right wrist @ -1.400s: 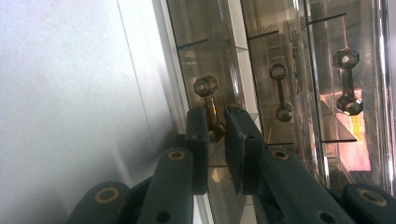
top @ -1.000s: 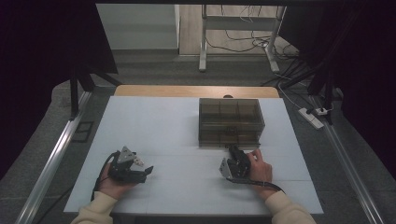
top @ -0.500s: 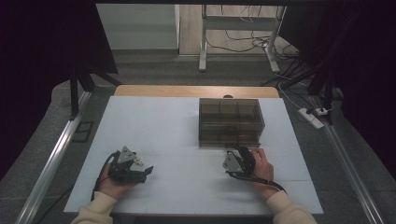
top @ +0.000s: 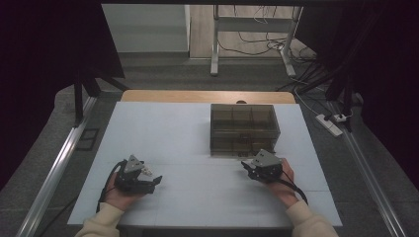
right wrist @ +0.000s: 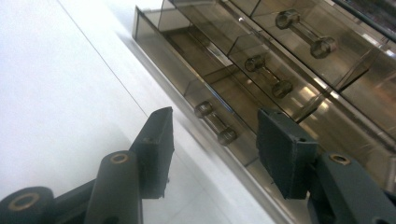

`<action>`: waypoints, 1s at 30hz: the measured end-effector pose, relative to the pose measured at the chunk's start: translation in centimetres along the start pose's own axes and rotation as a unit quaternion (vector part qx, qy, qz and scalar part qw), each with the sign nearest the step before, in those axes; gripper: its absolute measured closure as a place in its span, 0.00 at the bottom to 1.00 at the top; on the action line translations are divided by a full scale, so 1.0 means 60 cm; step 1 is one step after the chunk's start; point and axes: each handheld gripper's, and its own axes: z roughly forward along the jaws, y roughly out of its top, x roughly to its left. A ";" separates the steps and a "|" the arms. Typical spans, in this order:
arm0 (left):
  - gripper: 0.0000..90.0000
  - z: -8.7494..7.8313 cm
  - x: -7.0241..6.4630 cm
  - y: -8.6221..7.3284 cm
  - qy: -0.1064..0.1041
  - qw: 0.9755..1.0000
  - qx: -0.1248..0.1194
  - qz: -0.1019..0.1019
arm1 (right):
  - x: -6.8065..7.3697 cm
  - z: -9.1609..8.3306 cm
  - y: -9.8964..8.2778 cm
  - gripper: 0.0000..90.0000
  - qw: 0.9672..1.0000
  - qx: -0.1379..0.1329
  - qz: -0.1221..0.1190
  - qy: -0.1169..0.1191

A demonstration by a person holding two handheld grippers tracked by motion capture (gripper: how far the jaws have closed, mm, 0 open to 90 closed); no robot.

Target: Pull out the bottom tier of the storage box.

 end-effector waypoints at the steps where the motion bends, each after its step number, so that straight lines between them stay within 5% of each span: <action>1: 0.11 0.000 0.000 0.000 0.000 1.000 0.000 0.000 | -0.002 -0.001 0.000 0.51 1.000 -0.003 0.006 0.006; 19: 0.11 0.000 0.000 0.000 0.002 1.000 0.001 0.000 | -0.019 -0.009 0.003 0.46 0.994 -0.010 0.076 0.078; 30: 0.11 0.001 -0.001 0.000 0.001 1.000 -0.001 0.002 | -0.029 -0.012 0.013 0.44 0.990 0.013 0.076 0.114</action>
